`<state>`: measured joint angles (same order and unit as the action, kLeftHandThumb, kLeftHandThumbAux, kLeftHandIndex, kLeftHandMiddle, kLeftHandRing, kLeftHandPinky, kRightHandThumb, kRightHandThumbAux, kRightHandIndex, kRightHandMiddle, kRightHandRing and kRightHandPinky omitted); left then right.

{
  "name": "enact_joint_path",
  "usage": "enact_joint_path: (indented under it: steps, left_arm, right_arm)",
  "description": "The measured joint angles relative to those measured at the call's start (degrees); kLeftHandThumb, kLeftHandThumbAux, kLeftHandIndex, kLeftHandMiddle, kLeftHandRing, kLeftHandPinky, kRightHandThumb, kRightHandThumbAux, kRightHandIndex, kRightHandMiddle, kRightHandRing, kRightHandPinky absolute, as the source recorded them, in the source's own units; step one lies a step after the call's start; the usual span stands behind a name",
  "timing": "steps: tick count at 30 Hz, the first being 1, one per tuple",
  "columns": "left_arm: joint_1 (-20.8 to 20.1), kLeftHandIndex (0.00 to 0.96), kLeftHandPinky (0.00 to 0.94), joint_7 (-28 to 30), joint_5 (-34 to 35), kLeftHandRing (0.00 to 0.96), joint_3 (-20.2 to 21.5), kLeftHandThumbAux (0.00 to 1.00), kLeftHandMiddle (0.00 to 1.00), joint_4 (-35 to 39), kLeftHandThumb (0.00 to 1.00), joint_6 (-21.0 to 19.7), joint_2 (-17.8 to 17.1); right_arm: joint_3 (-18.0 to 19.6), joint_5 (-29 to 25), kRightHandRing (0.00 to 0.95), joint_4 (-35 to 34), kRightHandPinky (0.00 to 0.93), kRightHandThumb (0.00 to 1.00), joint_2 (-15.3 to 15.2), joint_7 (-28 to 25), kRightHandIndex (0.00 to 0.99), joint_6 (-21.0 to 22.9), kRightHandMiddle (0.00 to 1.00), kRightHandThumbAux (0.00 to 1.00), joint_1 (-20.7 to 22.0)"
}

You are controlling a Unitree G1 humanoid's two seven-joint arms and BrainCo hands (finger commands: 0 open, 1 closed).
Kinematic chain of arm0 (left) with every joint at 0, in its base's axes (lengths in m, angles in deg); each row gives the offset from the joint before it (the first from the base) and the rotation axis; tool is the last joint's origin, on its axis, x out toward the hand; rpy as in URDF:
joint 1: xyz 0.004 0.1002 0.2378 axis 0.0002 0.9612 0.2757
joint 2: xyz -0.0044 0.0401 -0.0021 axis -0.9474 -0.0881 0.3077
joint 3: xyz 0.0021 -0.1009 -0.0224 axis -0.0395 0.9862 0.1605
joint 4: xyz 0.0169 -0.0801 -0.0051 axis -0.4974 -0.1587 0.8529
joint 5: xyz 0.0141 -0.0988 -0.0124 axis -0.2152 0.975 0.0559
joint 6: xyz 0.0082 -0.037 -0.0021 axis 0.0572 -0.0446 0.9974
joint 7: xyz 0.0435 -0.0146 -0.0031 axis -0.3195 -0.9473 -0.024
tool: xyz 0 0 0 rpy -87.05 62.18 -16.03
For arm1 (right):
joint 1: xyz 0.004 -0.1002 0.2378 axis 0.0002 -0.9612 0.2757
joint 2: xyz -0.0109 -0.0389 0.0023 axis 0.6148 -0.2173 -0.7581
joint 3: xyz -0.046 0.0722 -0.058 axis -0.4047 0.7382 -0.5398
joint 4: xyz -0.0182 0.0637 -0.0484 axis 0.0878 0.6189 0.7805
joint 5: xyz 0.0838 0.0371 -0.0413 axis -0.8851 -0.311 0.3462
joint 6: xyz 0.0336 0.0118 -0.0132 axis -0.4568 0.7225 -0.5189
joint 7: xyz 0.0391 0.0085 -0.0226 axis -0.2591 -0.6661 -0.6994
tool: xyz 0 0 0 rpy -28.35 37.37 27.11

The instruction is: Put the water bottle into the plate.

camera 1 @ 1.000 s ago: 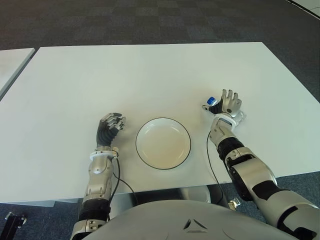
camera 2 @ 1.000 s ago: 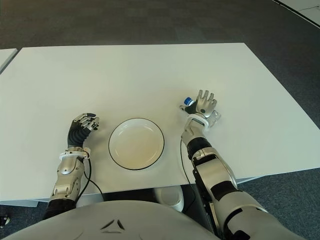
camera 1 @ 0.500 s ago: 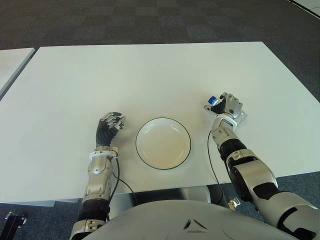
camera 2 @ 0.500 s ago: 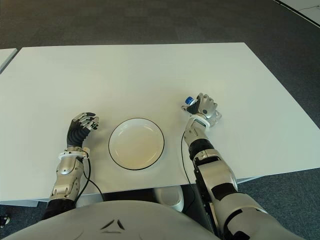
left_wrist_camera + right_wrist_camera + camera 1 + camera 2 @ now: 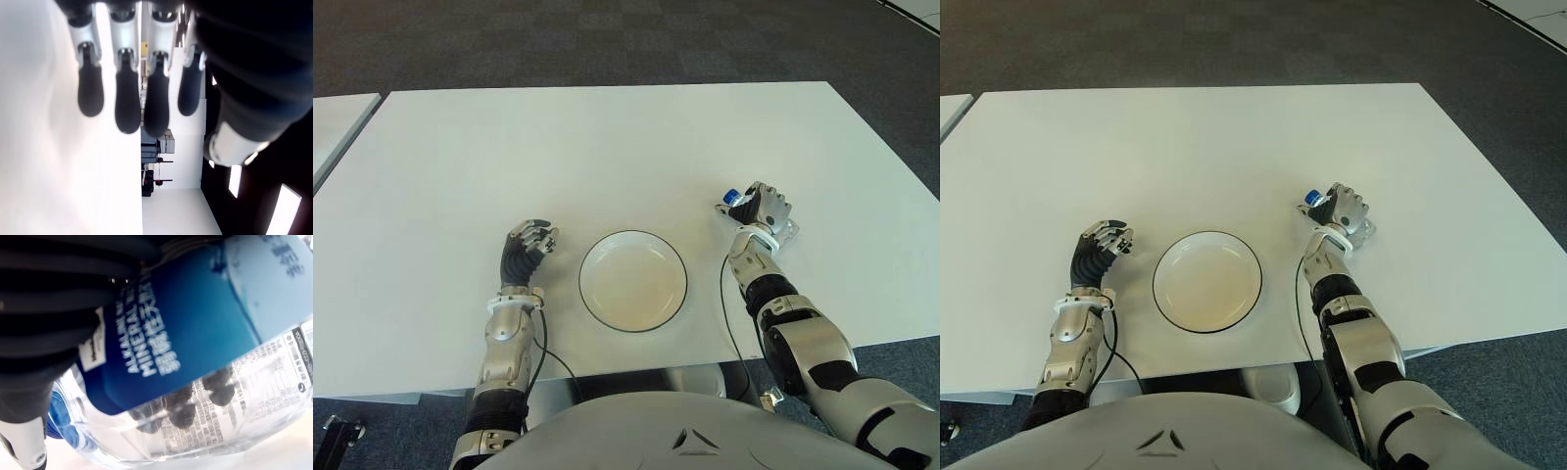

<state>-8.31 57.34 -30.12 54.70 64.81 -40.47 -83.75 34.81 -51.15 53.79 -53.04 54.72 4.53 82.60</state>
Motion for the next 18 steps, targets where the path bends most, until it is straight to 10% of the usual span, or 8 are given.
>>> enact_joint_path:
  steps: [18]
  left_arm:
    - [0.1, 0.432, 0.569, 0.0, -0.6, 0.589, 0.0, 0.712, 0.597, 1.2, 0.706, -0.1, 0.0]
  right_arm:
    - [2.2, -0.3, 0.790, -1.1, 0.816, 0.712, 0.0, 0.5, 0.440, -4.5, 0.786, 0.715, -1.3]
